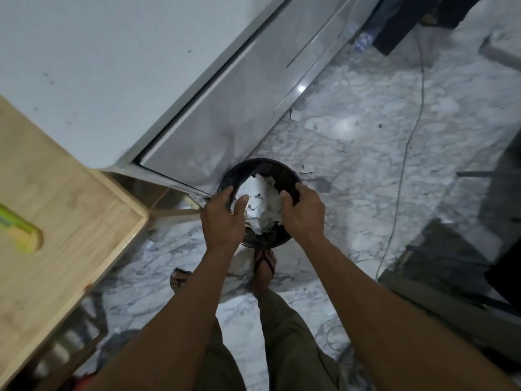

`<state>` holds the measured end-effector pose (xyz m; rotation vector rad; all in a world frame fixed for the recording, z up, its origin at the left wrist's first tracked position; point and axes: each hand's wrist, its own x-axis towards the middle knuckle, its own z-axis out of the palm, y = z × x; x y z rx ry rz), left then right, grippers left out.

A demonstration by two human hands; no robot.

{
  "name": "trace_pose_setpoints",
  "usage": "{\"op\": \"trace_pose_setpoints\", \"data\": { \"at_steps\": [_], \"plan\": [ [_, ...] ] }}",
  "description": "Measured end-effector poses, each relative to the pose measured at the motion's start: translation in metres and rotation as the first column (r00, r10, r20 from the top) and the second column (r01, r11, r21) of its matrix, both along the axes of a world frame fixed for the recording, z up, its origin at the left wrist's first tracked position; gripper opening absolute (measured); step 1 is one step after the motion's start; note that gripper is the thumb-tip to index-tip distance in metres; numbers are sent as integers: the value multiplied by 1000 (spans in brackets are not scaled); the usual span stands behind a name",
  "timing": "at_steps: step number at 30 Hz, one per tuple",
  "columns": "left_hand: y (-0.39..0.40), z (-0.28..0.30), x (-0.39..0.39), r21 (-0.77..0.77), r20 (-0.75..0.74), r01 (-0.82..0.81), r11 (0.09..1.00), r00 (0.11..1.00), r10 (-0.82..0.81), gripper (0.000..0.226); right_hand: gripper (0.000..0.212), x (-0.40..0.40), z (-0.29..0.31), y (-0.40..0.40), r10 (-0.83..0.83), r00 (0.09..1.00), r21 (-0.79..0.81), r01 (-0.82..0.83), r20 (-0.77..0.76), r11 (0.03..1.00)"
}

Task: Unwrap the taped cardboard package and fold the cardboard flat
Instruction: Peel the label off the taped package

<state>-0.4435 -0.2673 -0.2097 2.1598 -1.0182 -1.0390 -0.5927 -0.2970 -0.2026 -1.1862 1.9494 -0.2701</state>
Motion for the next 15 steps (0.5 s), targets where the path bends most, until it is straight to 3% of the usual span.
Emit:
{"op": "trace_pose_setpoints", "data": {
  "at_steps": [9,15],
  "plan": [
    [25,70,2,-15,41,16,1000,999,-15,51,52,1,59,20,15,999,-7,-14,35,1000],
    [62,139,16,-40,81,18,999,997,-15,20,53,20,119,50,87,988,24,-91,125,996]
  ]
}}
